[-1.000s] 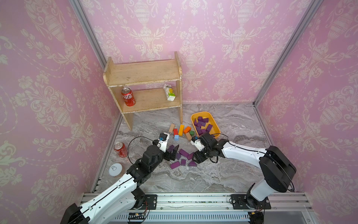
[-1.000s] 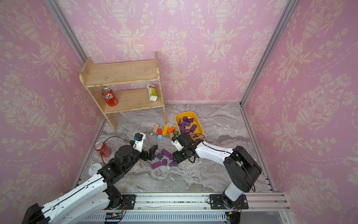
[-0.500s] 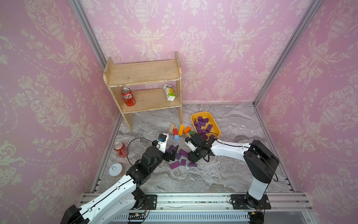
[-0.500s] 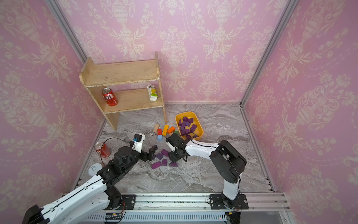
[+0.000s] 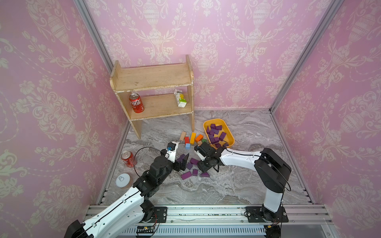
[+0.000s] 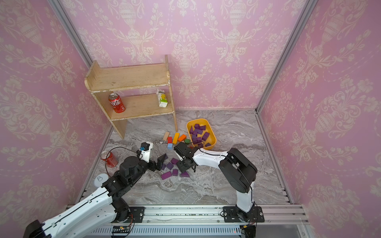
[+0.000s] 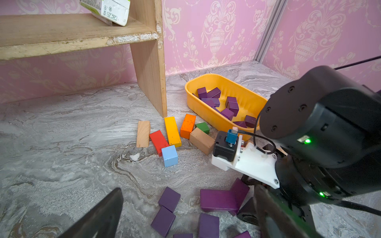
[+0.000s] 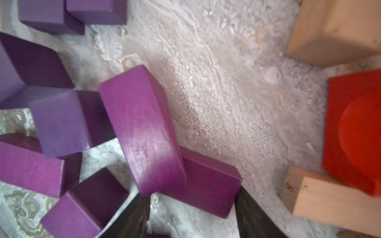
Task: Pick purple bricks into the storage bin
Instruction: Pick up the building block from the center of the board.
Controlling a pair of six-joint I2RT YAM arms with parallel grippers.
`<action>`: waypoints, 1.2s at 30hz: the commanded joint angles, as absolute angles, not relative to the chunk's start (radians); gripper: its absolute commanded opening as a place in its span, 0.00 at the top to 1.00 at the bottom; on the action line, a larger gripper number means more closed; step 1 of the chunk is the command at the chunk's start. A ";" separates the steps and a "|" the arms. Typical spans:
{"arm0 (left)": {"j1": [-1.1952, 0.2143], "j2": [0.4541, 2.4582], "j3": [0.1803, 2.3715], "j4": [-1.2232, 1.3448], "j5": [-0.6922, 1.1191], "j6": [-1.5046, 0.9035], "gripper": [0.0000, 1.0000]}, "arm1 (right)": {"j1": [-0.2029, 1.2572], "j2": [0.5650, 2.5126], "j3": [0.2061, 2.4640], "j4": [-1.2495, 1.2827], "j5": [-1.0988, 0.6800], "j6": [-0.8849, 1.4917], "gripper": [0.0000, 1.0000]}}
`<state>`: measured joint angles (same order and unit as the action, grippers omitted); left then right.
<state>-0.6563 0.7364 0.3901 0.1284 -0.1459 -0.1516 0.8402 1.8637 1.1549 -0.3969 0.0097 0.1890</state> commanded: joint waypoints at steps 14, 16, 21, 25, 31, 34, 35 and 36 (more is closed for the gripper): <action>-0.645 0.738 0.406 0.096 -0.162 -0.161 0.01 | 0.844 1.908 1.220 -0.429 -0.003 0.244 0.30; -0.646 0.735 0.406 0.094 -0.162 -0.161 0.01 | 0.843 1.913 1.225 -0.432 0.000 0.247 0.30; -0.646 0.731 0.408 0.080 -0.169 -0.163 0.01 | 0.841 1.914 1.219 -0.420 -0.011 0.264 0.30; -0.646 0.730 0.402 0.088 -0.170 -0.165 0.01 | 0.841 1.932 1.238 -0.429 -0.021 0.264 0.29; -0.645 0.733 0.406 0.085 -0.170 -0.161 0.01 | 0.841 1.965 1.273 -0.448 -0.028 0.264 0.29; -0.646 0.735 0.407 0.086 -0.170 -0.159 0.01 | 0.841 1.971 1.281 -0.455 -0.022 0.264 0.29; -0.646 0.736 0.406 0.089 -0.169 -0.158 0.01 | 0.841 1.974 1.284 -0.458 -0.020 0.265 0.29; -0.645 0.736 0.407 0.090 -0.169 -0.158 0.01 | 0.841 1.975 1.288 -0.459 -0.020 0.264 0.28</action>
<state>-0.6559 0.7403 0.3901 0.1040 -0.1455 -0.1516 0.8398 1.9442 1.2686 -0.4149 -0.0101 0.2405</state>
